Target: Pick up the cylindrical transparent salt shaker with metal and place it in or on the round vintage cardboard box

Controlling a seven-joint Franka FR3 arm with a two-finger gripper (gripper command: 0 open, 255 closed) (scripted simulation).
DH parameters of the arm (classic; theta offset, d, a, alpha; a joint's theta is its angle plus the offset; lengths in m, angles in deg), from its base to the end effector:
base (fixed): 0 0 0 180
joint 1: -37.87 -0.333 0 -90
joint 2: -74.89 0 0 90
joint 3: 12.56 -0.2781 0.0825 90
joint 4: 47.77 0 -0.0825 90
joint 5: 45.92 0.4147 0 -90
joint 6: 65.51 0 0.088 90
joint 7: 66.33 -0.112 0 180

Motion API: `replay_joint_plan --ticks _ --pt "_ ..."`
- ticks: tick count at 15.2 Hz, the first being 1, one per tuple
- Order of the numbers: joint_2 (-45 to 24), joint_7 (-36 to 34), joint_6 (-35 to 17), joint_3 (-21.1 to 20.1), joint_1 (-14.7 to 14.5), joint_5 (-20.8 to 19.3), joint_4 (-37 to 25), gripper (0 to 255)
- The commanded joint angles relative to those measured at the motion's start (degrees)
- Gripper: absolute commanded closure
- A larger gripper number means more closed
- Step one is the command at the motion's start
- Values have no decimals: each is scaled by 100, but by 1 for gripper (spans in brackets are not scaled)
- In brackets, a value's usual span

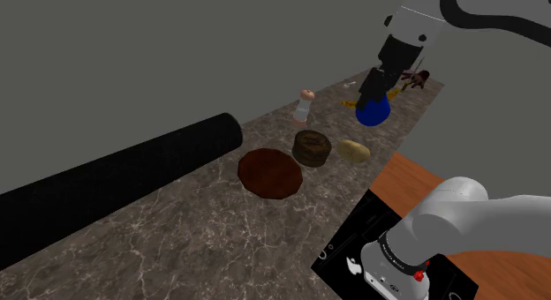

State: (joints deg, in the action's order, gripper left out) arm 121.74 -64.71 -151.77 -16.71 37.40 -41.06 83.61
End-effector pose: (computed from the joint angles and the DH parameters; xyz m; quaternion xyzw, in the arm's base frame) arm 0.3482 0.0440 0.5948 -0.9987 -0.0468 -0.0141 0.0161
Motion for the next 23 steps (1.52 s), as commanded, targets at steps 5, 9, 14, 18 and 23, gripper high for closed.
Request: replay_joint_plan --ticks 5,9,14,18,23 --pt "-589 304 -585 221 100 -180 -12 0" --pt "-1255 589 -1130 430 190 -315 -146 0" --pt "-2169 928 -1728 676 284 -416 -484 0" --pt "-2946 1195 -2118 855 347 -433 -890 0" --pt "-3961 1531 -2477 1048 428 -371 -1566 0"
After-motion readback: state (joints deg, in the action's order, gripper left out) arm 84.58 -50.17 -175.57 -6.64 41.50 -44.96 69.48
